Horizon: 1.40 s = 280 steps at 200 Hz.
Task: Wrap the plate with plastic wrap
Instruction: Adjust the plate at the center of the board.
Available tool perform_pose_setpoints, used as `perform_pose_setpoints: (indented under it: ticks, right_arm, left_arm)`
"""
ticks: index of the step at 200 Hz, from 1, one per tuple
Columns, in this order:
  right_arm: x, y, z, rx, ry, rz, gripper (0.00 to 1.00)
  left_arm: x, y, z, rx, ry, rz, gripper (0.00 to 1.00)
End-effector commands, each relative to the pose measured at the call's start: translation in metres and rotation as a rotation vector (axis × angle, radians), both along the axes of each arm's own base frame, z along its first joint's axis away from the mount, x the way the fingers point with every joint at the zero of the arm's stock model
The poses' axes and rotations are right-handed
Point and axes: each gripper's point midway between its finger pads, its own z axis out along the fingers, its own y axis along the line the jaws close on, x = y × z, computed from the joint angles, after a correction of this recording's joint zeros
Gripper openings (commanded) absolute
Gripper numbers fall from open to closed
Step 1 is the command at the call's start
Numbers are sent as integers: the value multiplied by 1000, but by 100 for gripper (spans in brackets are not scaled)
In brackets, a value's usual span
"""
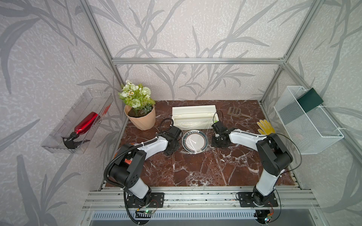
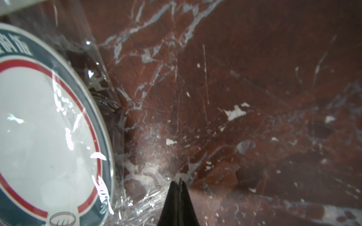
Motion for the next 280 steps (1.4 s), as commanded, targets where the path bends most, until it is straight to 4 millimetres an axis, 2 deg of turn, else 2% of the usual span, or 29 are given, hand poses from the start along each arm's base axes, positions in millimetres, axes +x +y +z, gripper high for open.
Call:
perform_pose_setpoints:
  ticks: [1,76,136,163,177,191,213,251,280]
  right_arm:
    - [13,9,5,36,-20,19,0]
    - [35,28,11,123,-38,22,0]
    - [41,37,-3,160,-3,8,0]
    - [42,32,-1,176,-3,-27,12]
    - [43,26,5,181,-16,-40,18]
    - [45,17,13,182,-30,-53,30]
    - [45,4,24,175,-49,-71,40]
    - [42,-11,41,150,-90,-49,41]
    - [34,-13,51,166,-102,-36,41]
  left_arm:
    - [17,-3,6,6,-33,0,0]
    - [46,-24,6,-65,-84,-5,0]
    - [59,-32,7,-119,-121,0,0]
    - [64,-35,5,-151,-138,15,0]
    - [65,-32,3,-160,-138,33,0]
    - [65,-26,4,-168,-140,51,0]
    - [60,-13,10,-171,-145,83,9]
    - [51,4,33,-152,-176,96,21]
    - [43,10,54,-151,-208,93,24]
